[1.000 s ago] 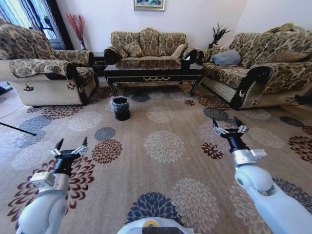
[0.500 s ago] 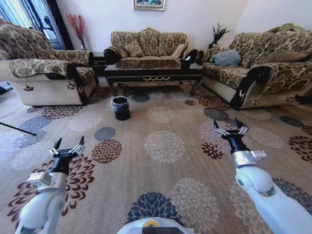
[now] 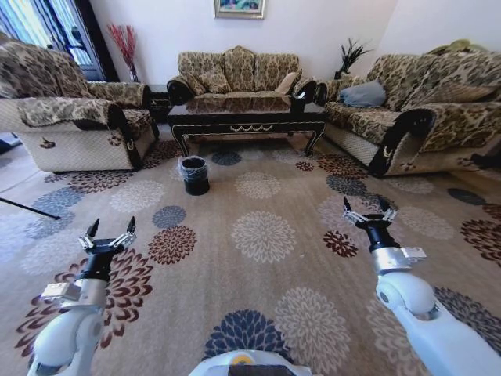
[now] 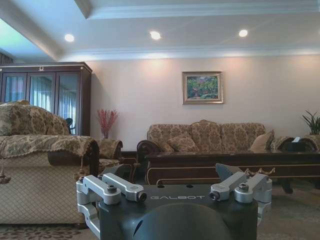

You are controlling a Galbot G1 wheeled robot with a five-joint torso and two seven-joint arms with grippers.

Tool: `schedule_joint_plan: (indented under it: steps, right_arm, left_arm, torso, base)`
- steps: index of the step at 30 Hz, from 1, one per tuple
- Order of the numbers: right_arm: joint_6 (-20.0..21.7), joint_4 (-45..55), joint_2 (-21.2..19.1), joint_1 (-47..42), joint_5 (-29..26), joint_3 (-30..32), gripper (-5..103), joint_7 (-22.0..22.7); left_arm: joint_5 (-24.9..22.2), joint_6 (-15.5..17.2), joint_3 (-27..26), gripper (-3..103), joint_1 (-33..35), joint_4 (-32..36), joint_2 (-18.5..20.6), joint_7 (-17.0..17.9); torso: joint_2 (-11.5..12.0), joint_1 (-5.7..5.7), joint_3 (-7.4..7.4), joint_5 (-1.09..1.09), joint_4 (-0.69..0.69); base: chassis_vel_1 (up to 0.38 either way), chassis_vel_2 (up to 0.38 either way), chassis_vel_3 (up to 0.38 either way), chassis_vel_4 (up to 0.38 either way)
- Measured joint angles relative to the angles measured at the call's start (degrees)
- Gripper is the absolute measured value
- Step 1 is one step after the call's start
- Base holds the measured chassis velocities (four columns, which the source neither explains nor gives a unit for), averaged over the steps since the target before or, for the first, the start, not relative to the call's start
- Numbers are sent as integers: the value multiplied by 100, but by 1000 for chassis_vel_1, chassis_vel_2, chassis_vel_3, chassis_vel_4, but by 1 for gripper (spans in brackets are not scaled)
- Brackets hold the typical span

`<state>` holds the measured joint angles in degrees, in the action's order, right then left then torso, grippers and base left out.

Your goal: Move to the front of the table and pick up the trash from the floor, then place it into the trash bin.

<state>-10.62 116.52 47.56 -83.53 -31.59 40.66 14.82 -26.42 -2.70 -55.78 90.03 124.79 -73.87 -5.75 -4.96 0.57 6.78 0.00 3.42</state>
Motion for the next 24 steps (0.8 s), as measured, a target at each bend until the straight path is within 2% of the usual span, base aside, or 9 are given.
schedule_joint_plan:
  steps: [9,24]
  right_arm:
    - [-40,53,1,-88,-53,216,100,-27]
    - [-61,119,70,-236,-60,358,100,-60]
  left_arm:
    - [-22,36,-5,100,16,291,-64,-3]
    - [29,14,114,100,-38,211,-131,-3]
  torso:
    - [-206,45,159,0,0]
    - [-554,110,443,0,0]
  base:
    - [0,0,0,0]
    - [0,0,0,0]
